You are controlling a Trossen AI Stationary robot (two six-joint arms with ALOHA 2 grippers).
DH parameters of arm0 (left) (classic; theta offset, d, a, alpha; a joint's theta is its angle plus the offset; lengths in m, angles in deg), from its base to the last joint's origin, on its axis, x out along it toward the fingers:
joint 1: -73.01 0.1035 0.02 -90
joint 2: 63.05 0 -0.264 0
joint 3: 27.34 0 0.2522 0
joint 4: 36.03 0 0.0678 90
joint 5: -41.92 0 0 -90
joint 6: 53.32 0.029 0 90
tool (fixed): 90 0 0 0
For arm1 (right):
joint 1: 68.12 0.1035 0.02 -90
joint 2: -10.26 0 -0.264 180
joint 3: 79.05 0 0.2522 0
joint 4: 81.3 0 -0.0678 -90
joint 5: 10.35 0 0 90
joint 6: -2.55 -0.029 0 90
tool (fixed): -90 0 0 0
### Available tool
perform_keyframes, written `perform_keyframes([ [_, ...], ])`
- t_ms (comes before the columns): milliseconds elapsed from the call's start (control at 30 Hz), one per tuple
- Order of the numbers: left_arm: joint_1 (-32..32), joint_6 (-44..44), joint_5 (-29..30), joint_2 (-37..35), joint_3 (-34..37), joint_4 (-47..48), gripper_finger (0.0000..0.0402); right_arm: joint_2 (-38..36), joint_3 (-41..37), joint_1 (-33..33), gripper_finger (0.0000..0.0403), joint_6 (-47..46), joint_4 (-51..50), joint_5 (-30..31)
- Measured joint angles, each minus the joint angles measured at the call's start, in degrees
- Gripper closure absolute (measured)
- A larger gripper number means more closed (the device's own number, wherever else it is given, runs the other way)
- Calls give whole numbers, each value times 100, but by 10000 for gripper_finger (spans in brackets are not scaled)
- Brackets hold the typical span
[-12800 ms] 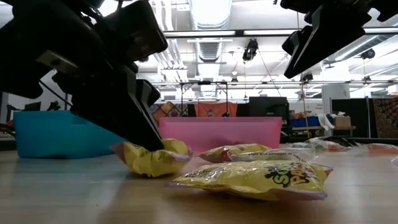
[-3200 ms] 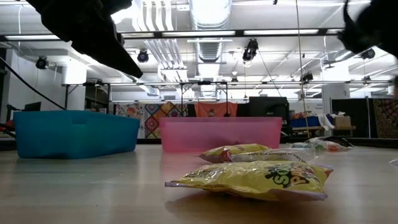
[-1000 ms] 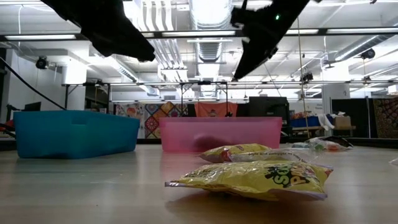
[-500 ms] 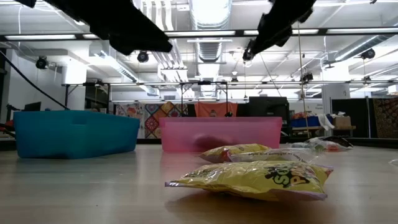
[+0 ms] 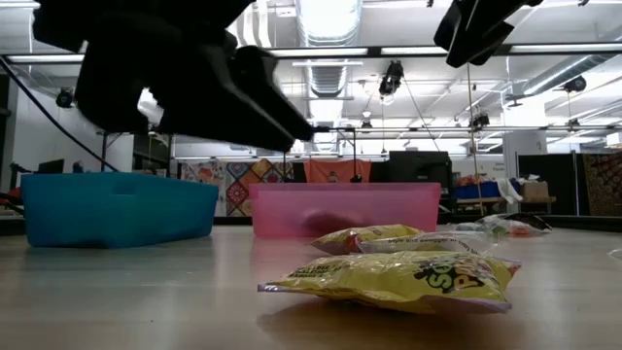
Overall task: Sort candy
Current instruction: Put the yellow candy into the blue bin
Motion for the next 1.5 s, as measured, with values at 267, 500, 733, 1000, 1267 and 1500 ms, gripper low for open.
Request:
perform_keyframes([
  [267,171,918,-552,724,-499,-131,148,2,0,6,239,-2,6,24],
  [500,409,839,-1081,1153,-649,-361,163,11,-11,9,239,-16,7,26],
  [733,630,712,-1090,1432,-646,-499,173,11,-13,7,239,-8,7,26],
  [1000,646,580,-866,1772,-690,-542,214,11,-14,7,239,-2,4,42],
  [1267,639,469,-923,1785,-690,-484,322,13,-15,7,239,22,5,48],
  [1500,648,477,-907,1755,-677,-413,393,13,-15,7,239,22,7,48],
])
